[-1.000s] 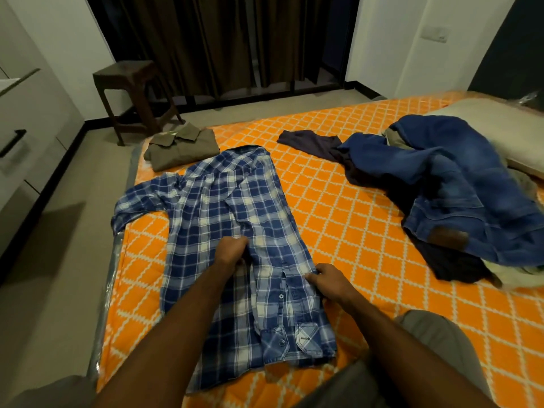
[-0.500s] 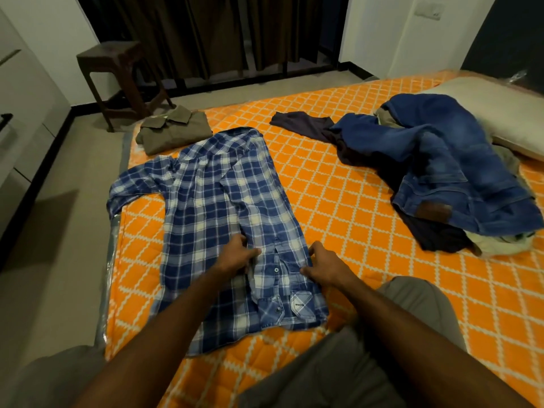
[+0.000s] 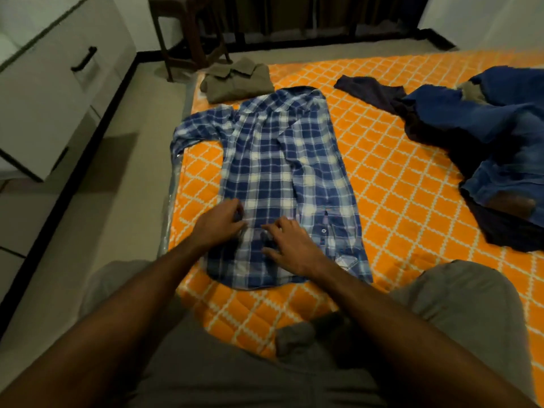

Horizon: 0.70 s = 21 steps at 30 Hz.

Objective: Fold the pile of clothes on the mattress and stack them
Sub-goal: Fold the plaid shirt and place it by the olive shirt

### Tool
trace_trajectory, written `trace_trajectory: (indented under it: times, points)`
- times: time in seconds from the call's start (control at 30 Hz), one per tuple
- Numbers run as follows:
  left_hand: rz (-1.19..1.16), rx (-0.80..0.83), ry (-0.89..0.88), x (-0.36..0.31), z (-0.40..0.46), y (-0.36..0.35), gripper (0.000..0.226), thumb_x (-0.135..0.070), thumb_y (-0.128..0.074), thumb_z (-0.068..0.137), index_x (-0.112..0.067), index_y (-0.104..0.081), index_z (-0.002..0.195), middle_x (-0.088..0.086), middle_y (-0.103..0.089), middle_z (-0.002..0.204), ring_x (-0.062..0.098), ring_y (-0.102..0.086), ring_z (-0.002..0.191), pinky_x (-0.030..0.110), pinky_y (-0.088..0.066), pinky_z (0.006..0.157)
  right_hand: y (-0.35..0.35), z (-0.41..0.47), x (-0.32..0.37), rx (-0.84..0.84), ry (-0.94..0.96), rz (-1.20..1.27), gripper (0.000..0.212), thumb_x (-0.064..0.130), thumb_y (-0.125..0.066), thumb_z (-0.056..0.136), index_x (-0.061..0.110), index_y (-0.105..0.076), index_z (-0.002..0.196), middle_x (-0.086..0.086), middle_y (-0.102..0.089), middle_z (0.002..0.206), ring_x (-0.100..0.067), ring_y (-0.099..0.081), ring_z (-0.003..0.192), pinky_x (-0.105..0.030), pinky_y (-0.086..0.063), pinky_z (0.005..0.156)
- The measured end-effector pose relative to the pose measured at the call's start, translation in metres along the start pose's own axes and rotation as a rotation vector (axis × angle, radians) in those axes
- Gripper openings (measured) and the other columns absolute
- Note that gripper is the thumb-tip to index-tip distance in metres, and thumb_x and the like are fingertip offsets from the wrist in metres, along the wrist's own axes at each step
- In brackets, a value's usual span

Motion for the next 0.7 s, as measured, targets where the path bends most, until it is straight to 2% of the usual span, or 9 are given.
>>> trace_trajectory:
  times: [0.07, 0.13, 0.2, 0.27, 0.37, 0.47, 0.53, 0.6, 0.7]
  points:
    - [0.029, -0.098, 0.071, 0.040, -0.014, 0.006, 0.055, -0.044, -0.080, 0.079, -0.019, -0.053, 0.120, 0.010, -0.050, 0.121, 0.030, -0.054, 0.103, 0.046, -0.052, 0.080, -0.021, 0.007, 0.032, 0.055, 0.104, -0.015, 0.054, 0.048, -0.052, 0.100, 0.018, -0.045, 0.143, -0.009, -0.045, 0.122, -0.030, -0.044, 0.106, -0.046, -0.043, 0.086]
    - [-0.131, -0.058, 0.158, 0.065, -0.024, -0.002, 0.069, -0.041, -0.084, 0.077, -0.015, -0.047, 0.128, 0.014, -0.050, 0.122, 0.027, -0.055, 0.099, 0.040, -0.050, 0.077, -0.036, 0.010, 0.054, 0.092, 0.203, -0.003, 0.048, 0.047, -0.051, 0.100, 0.018, -0.050, 0.138, -0.008, -0.048, 0.114, -0.028, -0.046, 0.099, -0.044, -0.043, 0.081]
    - [-0.488, 0.074, 0.255, 0.077, -0.036, -0.010, 0.062, -0.029, -0.081, 0.083, -0.013, -0.043, 0.129, 0.014, -0.059, 0.108, 0.016, -0.060, 0.078, 0.028, -0.047, 0.060, -0.040, 0.018, 0.071, 0.149, 0.243, 0.148, 0.035, 0.040, -0.053, 0.102, 0.018, -0.057, 0.128, -0.003, -0.054, 0.106, -0.022, -0.051, 0.090, -0.038, -0.043, 0.076]
    - [-0.753, 0.197, 0.346, 0.082, -0.041, -0.014, 0.050, -0.026, -0.076, 0.089, -0.018, -0.044, 0.126, 0.012, -0.065, 0.097, 0.015, -0.063, 0.064, 0.028, -0.048, 0.047, -0.038, 0.033, 0.078, 0.207, 0.179, 0.324, 0.020, 0.033, -0.056, 0.102, 0.017, -0.064, 0.111, 0.004, -0.060, 0.094, -0.015, -0.056, 0.079, -0.034, -0.046, 0.071]
    - [-0.892, 0.172, 0.427, 0.091, -0.033, -0.008, 0.027, -0.026, -0.067, 0.096, -0.014, -0.054, 0.116, 0.011, -0.065, 0.087, 0.018, -0.059, 0.057, 0.029, -0.048, 0.047, -0.031, 0.057, 0.082, 0.123, 0.037, 0.410, 0.017, 0.029, -0.058, 0.101, 0.015, -0.061, 0.093, 0.001, -0.059, 0.085, -0.016, -0.055, 0.073, -0.037, -0.046, 0.066]
    - [-1.008, 0.016, 0.454, 0.100, -0.002, 0.008, 0.020, -0.020, -0.055, 0.103, -0.010, -0.049, 0.119, 0.013, -0.068, 0.094, 0.020, -0.065, 0.066, 0.031, -0.052, 0.052, -0.034, 0.075, 0.090, 0.050, -0.093, 0.395, 0.029, 0.039, -0.061, 0.098, 0.013, -0.054, 0.111, -0.006, -0.058, 0.099, -0.022, -0.057, 0.084, -0.043, -0.050, 0.072]
    - [-1.070, -0.051, 0.424, 0.103, 0.026, 0.020, 0.021, -0.014, -0.052, 0.103, -0.012, -0.045, 0.123, 0.017, -0.066, 0.101, 0.019, -0.064, 0.071, 0.031, -0.051, 0.055, -0.041, 0.086, 0.099, 0.075, -0.127, 0.318, 0.056, 0.056, -0.060, 0.094, 0.017, -0.047, 0.132, -0.007, -0.060, 0.116, -0.025, -0.060, 0.100, -0.044, -0.053, 0.080]
    - [-1.107, -0.065, 0.375, 0.101, 0.055, 0.025, 0.025, -0.009, -0.051, 0.100, -0.015, -0.045, 0.124, 0.012, -0.062, 0.096, 0.018, -0.061, 0.074, 0.031, -0.048, 0.059, -0.046, 0.093, 0.104, 0.121, -0.122, 0.177, 0.075, 0.068, -0.055, 0.090, 0.025, -0.033, 0.148, -0.010, -0.059, 0.127, -0.028, -0.062, 0.105, -0.043, -0.054, 0.078]
    - [-1.178, -0.056, 0.348, 0.098, 0.094, 0.017, 0.027, -0.007, -0.052, 0.099, -0.020, -0.047, 0.123, 0.009, -0.062, 0.095, 0.019, -0.060, 0.078, 0.029, -0.048, 0.059, -0.054, 0.095, 0.107, 0.206, -0.084, 0.027, 0.058, 0.070, -0.052, 0.091, 0.029, -0.043, 0.131, -0.005, -0.061, 0.116, -0.026, -0.063, 0.099, -0.036, -0.045, 0.068]
Point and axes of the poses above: each hand's wrist, its own z-axis towards the middle knuckle, its own y-axis out of the back of the hand, x = y × z, the point moved 8 cm from there along z, towards the middle knuckle
